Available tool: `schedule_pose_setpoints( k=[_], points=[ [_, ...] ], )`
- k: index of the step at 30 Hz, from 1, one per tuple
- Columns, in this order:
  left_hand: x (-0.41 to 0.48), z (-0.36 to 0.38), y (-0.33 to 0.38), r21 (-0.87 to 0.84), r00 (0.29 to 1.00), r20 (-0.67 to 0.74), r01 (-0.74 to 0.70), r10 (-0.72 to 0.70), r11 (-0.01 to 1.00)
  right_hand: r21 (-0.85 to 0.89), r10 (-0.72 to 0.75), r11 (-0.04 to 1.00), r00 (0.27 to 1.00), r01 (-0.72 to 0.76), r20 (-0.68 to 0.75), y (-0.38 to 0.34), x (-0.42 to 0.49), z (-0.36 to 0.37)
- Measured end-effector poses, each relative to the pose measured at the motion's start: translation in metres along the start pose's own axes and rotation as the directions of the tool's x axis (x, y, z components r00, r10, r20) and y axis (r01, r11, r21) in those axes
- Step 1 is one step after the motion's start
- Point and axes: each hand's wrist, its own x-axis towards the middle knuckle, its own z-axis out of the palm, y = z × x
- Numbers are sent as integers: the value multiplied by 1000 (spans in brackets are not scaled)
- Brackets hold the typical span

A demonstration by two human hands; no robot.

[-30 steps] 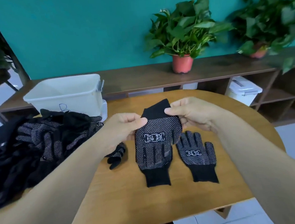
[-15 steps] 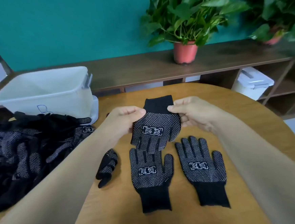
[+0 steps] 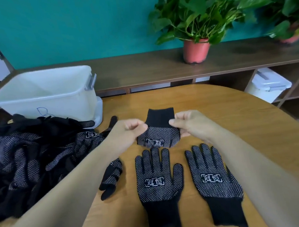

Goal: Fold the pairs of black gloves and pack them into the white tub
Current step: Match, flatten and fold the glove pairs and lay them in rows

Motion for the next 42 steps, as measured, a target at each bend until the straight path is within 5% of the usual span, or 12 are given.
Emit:
schedule_pose_setpoints(
  k=[3,10,15,23,30,35,42],
  points=[
    [-15,9,-13,-19,1000,14,8,-8,1000,-36,6,999,1000,-6,1,14,-9,8],
    [-58,18,-18,150,980,-28,-191,197,970,-291,-248,931,966,218,-70,32,-50,21],
    [-114,49,-82,494,911,-11,-353,412,795,-698,-598,625,789,350,-140,102,-104,76],
    [-124,68,-102,636,809,-64,-419,585,648,-814,-710,480,690,327,-142,134,-109,103],
    [-129,67,-104,727,731,-18,-459,682,511,-823,-645,464,762,327,-61,142,-109,99],
    [-129,63,-107,788,688,85,-489,720,374,-841,-722,406,690,356,-56,144,-106,102],
    [-134,59,-107,724,766,10,-449,643,523,-869,-771,341,635,357,-42,142,-103,109]
  ],
)
